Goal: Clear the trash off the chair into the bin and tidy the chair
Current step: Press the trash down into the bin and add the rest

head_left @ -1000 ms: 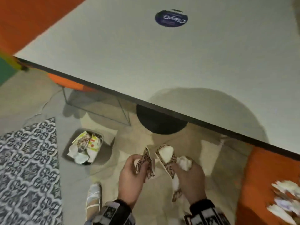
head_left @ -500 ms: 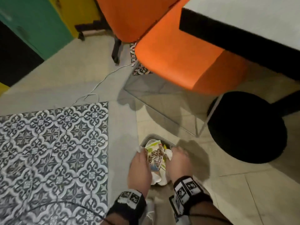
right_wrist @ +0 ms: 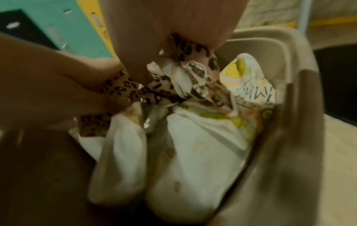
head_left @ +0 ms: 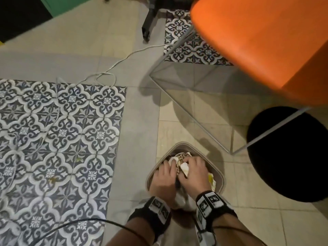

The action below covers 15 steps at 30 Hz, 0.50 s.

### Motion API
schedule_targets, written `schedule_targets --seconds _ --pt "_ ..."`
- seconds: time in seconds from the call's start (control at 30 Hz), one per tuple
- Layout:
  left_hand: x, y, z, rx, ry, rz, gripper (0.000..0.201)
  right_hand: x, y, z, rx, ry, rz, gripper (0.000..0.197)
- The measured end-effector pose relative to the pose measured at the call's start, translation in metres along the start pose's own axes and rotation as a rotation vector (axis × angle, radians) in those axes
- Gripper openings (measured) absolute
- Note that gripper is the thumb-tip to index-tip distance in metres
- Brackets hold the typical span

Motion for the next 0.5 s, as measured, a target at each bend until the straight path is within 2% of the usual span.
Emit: schedule_targets --seconds 0.03,0.1,0.17,0.33,0.5 --pt "-0.001 -0.002 0.006 -0.042 0.027 -0.006 0.1 -0.003 -0.001 0.003 -0.019 0.024 -0.027 0.038" --pt "-0.001 -0.004 0.007 -0.074 0.003 -0.02 0.091 -0.006 -0.003 0.005 -0.041 0.022 -0.047 0.038" --pt "0.0 -0.002 0.005 -0.078 -0.031 -0.026 0.082 -0.005 -0.001 0.002 -0.04 -0.072 -0.039 0.039" --pt "0.005 0.01 -0.011 -0.014 -0.127 -0.015 0.074 0.006 0.009 -0.028 0.025 -0.298 0.061 0.053" --pt "0.008 0.02 -0.028 0.067 -0.008 0.001 0.072 0.021 0.024 -0.048 0.099 -0.373 0.149 0.062"
Point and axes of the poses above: each hand's wrist, its own y-axis away from the middle knuckle, its own z-axis out of the palm, x = y × z, the point moved 4 cm from there along -y, towards the middle knuckle, and after that the axes turned 2 degrees about x, right-handed, at the moved point
